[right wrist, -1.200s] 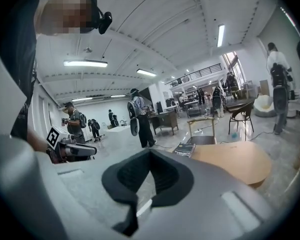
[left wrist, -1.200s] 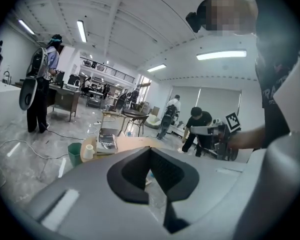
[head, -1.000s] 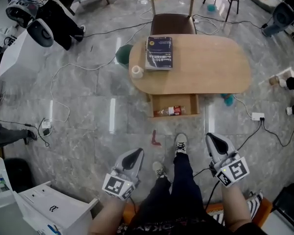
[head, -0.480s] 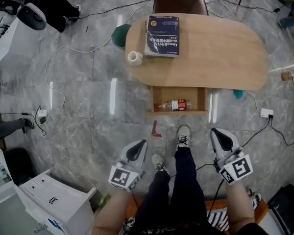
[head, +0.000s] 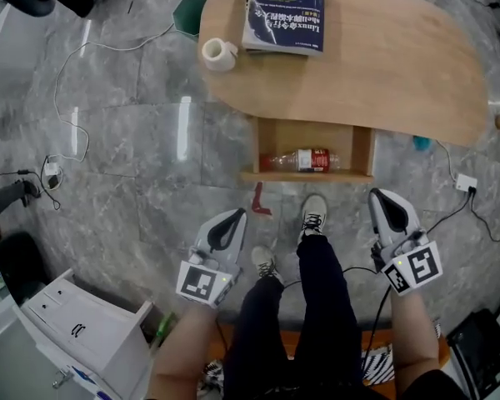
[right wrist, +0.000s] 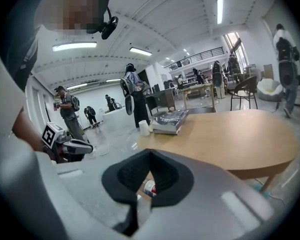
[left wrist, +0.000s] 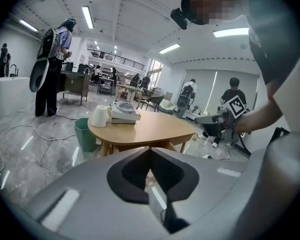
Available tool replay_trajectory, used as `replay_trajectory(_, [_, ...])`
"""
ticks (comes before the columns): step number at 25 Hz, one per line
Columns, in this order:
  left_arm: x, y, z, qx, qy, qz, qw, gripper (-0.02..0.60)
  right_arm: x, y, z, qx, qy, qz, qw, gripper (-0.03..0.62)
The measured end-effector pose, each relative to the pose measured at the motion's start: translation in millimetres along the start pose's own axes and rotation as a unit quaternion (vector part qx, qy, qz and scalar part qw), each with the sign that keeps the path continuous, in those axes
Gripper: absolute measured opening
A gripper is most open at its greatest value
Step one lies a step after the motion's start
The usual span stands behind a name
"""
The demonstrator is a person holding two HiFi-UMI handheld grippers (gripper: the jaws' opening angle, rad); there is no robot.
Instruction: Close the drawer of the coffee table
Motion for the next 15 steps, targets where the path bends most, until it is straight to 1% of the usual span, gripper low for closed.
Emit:
replay_trajectory(3, [14, -19, -12, 0.018, -0.006, 0.008, 0.9998, -0.002, 15, -19, 8, -0.006, -0.002, 0.004, 1.000, 0.000])
replay_trajectory(7, [30, -49, -24, 0.018, -0.010, 0.007, 0.9998, -0.002, 25, -43, 16, -0.017, -0.011, 0.011, 1.000, 0.000])
replay_trajectory(15, [53, -106, -40, 0.031, -0.019, 0.027, 0.9990, -0.002, 29, -93, 27, -0.037, -0.040, 0.031, 0.998, 0.000])
Point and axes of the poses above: the fingertips, and each gripper's own axes: x forward along the fingers, z to its right, y out of its top, the point moved 6 cm from there along -x, backward along the fingers, and after that the axes turned 1 degree about -z, right-handed, at the moved point
